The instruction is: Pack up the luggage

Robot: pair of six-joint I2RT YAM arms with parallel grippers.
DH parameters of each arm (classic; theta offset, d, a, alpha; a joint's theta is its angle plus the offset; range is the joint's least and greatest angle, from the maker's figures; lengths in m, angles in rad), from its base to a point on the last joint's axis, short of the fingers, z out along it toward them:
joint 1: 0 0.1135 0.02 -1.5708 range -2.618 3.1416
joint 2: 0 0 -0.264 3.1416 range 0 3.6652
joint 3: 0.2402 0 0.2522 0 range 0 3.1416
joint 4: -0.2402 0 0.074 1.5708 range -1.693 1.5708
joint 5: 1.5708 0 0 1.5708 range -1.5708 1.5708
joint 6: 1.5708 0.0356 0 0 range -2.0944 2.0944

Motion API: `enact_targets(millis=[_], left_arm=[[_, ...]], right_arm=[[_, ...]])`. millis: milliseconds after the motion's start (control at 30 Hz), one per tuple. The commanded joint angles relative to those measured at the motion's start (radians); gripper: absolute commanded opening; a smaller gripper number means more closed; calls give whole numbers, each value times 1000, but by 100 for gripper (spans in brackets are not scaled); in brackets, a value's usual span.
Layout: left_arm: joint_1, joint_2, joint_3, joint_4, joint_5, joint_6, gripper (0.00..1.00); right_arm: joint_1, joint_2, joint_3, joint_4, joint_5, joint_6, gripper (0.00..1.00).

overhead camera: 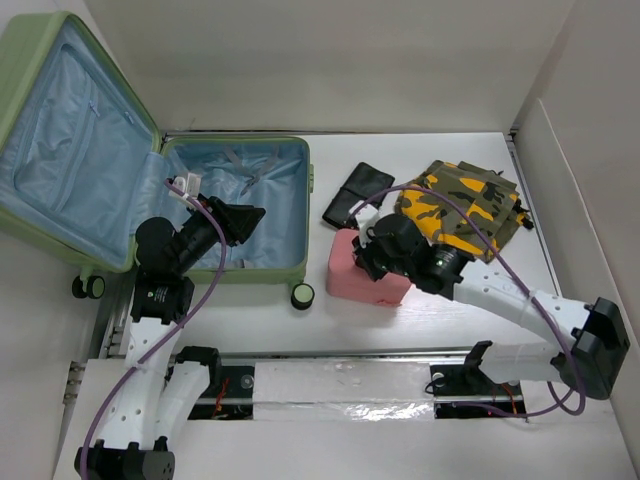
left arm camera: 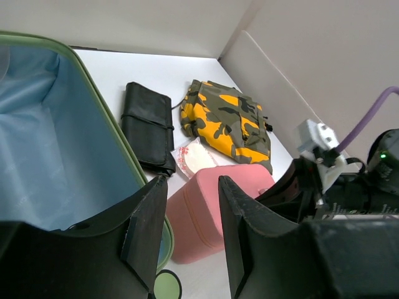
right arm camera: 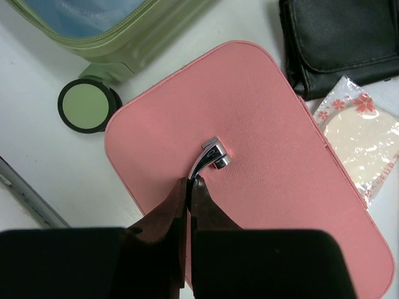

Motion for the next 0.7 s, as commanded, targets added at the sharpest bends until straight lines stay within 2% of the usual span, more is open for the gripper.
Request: enact_targets(millis=[0,167,367,467,667], left_arm=[[-2,-18,16,24,7,16,35],[-2,-19,18,21,2,18,35],[-2,-15,22,23,-4,12,34],[-2,-21,34,12,-29,9,34],[-2,-94,85,33,-157,-54,33]], right_arm=[[-16,-115,12,80,22,32,0],[-102,-264,27,208,-142,62,0],[-144,-275,130,237,-249,67,0],[-144,-200,251,262,-305,53,0],[-124,102,547,358,-410,49,0]])
